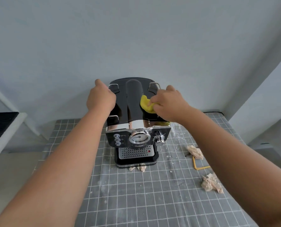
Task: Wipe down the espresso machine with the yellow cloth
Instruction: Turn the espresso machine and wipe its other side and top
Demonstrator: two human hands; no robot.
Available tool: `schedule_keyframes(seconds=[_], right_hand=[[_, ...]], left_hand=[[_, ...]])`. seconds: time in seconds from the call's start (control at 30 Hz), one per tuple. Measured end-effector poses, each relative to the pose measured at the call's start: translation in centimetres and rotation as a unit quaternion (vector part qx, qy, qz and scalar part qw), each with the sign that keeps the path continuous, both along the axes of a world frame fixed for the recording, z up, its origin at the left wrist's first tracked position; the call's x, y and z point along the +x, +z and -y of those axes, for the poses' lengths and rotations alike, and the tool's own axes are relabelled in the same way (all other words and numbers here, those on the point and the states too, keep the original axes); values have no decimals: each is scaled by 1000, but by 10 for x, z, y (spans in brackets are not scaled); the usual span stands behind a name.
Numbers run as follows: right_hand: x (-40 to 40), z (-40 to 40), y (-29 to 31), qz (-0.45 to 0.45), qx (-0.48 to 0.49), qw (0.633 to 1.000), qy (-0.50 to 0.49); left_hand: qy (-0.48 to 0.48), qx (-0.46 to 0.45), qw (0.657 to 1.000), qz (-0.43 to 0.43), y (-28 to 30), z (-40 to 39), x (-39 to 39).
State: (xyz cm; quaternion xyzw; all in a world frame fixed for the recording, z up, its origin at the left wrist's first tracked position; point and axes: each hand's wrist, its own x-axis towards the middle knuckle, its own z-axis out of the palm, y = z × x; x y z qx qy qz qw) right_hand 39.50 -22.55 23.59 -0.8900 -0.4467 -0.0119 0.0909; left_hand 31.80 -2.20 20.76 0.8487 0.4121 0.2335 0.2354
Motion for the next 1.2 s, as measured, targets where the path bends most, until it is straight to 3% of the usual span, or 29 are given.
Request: schedule_keyframes(seconds=[0.1, 0.2, 0.43, 0.57, 0.63, 0.73, 0.8, 0.87, 0.93, 1.0, 1.07, 1.13, 1.17, 1.2], right_hand=[[-5, 16, 8, 11, -12, 997, 71], [-8, 23, 10, 88, -33, 988, 123], [-19, 49, 0, 238, -24, 960, 148], [-13, 85, 3, 222, -220, 950, 7], [-10, 108, 1, 183, -234, 952, -77], [-16, 127, -8, 78, -27, 983, -166], [-28, 129, -14, -42, 180, 964, -193], [-48, 124, -15, -230, 395, 868, -193], [-67, 118, -18, -410, 527, 727, -162], [-79, 113, -24, -552, 557, 605, -137], [-86, 110, -31, -623, 541, 551, -122], [-92, 104, -40, -622, 542, 552, -123], [-96, 102, -45, -582, 542, 593, -127], [-101, 101, -52, -502, 523, 676, -134]], left_hand=[[-2, -3, 1000, 2, 0, 1, 1], [-3, -8, 1000, 13, -1, 0, 2], [-1, 0, 1000, 5, 0, 2, 0], [2, -2, 1000, 3, -1, 1, -1], [8, -17, 1000, 6, -1, 0, 0], [21, -16, 1000, 1, 4, 0, -2], [1, 23, 1000, 12, 8, 7, -7], [-70, 70, 994, 56, 11, 23, -18], [-170, 75, 976, 114, 13, 50, -37], [-271, 24, 953, 134, 13, 83, -63], [-330, 6, 935, 129, 4, 104, -86], [-303, 74, 943, 117, -12, 103, -97], [-271, 119, 950, 101, -19, 96, -97], [-240, 157, 955, 82, -23, 87, -95]])
